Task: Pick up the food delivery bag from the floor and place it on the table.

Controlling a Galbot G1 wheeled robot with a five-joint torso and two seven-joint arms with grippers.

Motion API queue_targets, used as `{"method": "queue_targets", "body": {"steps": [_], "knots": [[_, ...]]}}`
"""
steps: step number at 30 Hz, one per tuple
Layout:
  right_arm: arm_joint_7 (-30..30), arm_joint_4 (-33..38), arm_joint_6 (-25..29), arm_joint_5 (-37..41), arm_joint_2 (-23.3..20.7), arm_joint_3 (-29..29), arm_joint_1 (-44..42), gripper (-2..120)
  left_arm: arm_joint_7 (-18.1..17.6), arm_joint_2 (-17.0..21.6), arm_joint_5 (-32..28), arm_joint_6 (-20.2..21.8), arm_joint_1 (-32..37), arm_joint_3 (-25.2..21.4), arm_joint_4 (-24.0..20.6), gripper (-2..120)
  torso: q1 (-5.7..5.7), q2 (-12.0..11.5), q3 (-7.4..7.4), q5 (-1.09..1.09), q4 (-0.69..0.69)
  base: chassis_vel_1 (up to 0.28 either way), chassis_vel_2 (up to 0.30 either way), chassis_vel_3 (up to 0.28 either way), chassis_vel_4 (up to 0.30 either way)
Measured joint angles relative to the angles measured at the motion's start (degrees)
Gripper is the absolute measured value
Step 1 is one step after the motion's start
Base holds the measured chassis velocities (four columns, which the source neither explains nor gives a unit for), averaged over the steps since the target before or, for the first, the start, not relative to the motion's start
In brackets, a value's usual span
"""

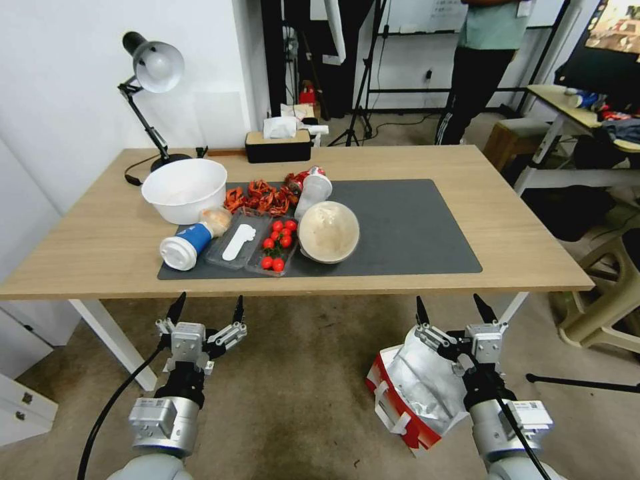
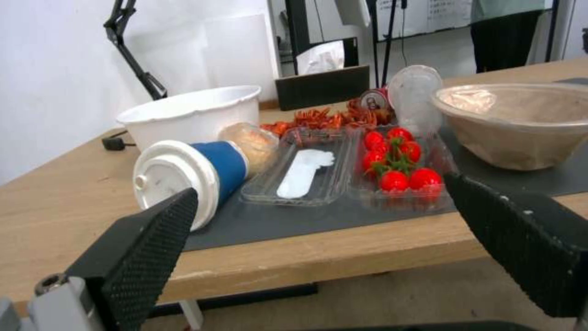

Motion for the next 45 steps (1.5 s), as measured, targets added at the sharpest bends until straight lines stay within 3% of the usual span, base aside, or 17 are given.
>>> {"method": "queue_targets", "body": {"steps": [36, 38, 40, 42, 45], "knots": [[-0.55, 0.29, -0.62, 0.59, 0.07, 0.51, -0.03, 100, -0.48, 0.19, -0.57, 0.25, -0.27, 0.07, 0.0, 100, 0.0, 0.0, 0.0, 0.0, 0.0, 0.0, 0.0, 0.0, 0.0], [-5.93, 3.41, -6.33, 5.39, 0.93, 5.45, -0.39, 100, -4.7, 1.88, -5.22, 3.28, -2.51, 0.82, -0.64, 100, 0.0, 0.0, 0.0, -0.01, 0.0, 0.0, 0.0, 0.0, 0.0], [-6.58, 3.79, -7.06, 5.96, 1.03, 6.03, -0.43, 100, -5.4, 2.16, -5.98, 3.77, -2.89, 0.95, -0.75, 100, 0.0, 0.0, 0.0, -0.01, -0.01, 0.0, 0.0, 0.0, 0.0], [-12.47, 7.18, -13.26, 11.16, 1.99, 11.28, -0.83, 100, -11.52, 4.7, -12.78, 8.22, -6.08, 2.09, -1.8, 100, 0.0, 0.0, 0.0, -0.01, -0.01, 0.0, 0.0, 0.0, 0.0], [-14.2, 6.6, -13.62, 12.98, 1.79, 12.32, -0.5, 100, -15.52, 6.32, -17.21, 11.13, -8.17, 2.81, -2.46, 100, 0.0, 0.0, 0.0, -0.02, 0.0, 0.0, 0.0, 0.0, 0.0]]}}
